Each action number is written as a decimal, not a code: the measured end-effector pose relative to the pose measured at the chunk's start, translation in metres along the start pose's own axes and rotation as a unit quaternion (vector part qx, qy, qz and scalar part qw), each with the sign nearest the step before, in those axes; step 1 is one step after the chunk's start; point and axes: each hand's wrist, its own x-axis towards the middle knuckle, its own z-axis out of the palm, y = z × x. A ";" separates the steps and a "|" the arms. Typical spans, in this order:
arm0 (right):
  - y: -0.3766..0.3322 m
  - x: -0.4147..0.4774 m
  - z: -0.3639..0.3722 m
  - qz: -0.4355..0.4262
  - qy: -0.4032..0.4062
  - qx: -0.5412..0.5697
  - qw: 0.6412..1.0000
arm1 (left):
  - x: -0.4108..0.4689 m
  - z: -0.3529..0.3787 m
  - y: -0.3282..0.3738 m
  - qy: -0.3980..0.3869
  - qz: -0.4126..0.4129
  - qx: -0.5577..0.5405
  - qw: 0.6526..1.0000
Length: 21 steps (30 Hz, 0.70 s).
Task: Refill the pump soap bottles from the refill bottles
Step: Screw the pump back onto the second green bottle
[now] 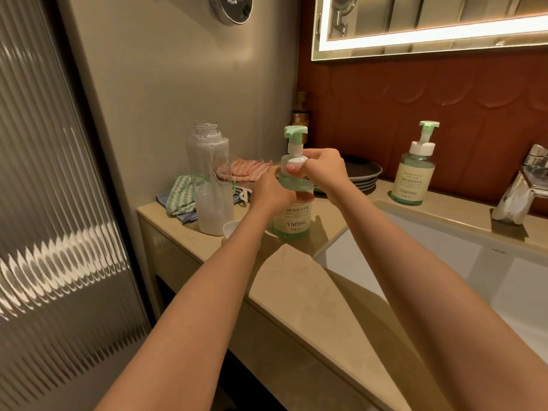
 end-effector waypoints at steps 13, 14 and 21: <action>-0.007 -0.010 0.014 0.004 0.120 -0.125 0.985 | -0.012 0.013 0.001 0.095 0.006 -0.018 0.995; -0.007 -0.012 0.015 0.005 0.122 -0.122 0.985 | -0.013 0.013 0.001 0.096 0.008 -0.017 0.995; -0.002 -0.011 0.012 0.013 0.078 -0.060 0.995 | -0.005 -0.002 0.003 -0.010 0.017 0.033 0.999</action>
